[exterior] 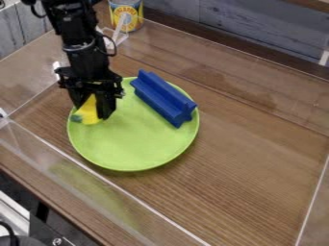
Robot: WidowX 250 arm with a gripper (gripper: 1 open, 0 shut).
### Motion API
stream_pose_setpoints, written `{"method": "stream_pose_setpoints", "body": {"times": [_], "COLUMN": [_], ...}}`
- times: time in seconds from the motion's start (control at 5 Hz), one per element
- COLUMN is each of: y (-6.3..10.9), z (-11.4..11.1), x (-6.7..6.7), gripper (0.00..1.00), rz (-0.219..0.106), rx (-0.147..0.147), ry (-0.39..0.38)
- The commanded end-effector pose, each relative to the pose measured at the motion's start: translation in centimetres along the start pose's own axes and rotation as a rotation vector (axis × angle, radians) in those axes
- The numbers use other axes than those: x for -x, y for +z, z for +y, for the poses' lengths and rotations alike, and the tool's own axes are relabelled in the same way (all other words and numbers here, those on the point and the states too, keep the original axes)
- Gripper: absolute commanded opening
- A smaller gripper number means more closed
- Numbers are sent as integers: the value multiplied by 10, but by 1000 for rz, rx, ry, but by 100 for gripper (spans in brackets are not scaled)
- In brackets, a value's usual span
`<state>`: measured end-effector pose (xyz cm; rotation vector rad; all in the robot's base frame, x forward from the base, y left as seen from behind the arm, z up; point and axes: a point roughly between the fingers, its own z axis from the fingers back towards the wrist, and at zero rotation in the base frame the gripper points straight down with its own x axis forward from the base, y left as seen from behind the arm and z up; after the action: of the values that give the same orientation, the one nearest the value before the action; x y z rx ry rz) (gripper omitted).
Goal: Remove the banana from inside the green plate and put it on the table
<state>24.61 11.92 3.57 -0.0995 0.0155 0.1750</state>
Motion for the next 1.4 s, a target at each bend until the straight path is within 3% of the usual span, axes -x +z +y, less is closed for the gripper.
{"method": "stream_pose_setpoints", "body": {"times": [0.0, 0.4, 0.8, 1.2], "y": [27, 54, 67, 77], "z": [-15, -45, -77, -134], "x": [-15, -14, -3, 8], "gripper": [0, 0, 0, 0], "rz": [-62, -70, -83, -87], "rx": [-15, 8, 30, 50], "ry": [-28, -133, -144, -167]}}
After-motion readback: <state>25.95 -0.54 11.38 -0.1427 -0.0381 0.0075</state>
